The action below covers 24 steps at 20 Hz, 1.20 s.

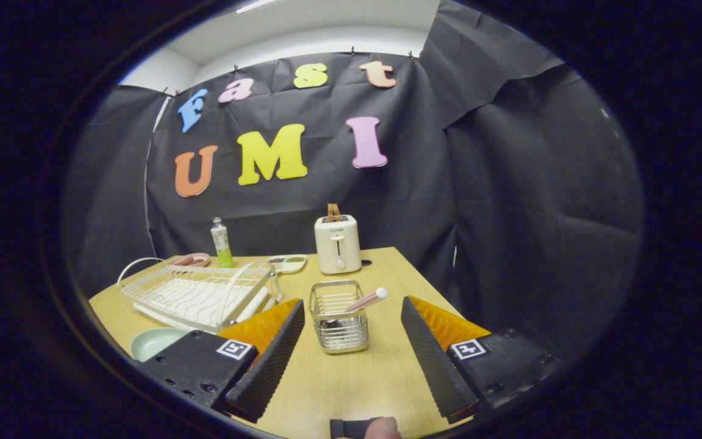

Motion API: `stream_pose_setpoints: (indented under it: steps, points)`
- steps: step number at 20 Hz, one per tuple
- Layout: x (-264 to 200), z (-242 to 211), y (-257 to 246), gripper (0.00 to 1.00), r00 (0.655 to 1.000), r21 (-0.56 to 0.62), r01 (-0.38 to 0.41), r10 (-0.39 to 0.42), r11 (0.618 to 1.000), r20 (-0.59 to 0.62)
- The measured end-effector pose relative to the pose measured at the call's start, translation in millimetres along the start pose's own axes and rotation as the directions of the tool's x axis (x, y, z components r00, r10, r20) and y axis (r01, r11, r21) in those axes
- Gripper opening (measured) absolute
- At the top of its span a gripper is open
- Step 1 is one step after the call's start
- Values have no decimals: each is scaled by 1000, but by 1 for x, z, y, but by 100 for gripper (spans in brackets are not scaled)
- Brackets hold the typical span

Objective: Take the plate from the dish rack, then take the spoon from the basket and place it into the plate.

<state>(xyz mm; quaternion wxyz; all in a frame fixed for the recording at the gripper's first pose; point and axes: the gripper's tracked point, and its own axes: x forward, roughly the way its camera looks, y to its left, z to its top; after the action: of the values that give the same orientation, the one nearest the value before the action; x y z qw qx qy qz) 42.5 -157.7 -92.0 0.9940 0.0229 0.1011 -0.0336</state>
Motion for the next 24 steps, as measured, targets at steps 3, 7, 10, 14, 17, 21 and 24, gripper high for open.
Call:
stream_pose_setpoints:
  steps: [3, 7, 10, 14, 17, 21, 24]
  points:
    - [36, -7, -3, 96, 999, 29, -29, 30, 999, -20]
    - [59, -6, 5, 74, 997, 72, -75, 77, 995, -17]
    - [65, -7, 10, 52, 996, 68, -88, 90, 994, -29]
    - [60, -2, 19, 26, 990, 111, -117, 125, 987, -70]
    - [50, 15, 13, 17, 993, 102, -91, 97, 991, -61]
    - [9, 63, 20, 15, 997, 67, -77, 75, 995, 27]
    - [-41, 100, 57, 15, 984, 42, -157, 152, 987, 97]
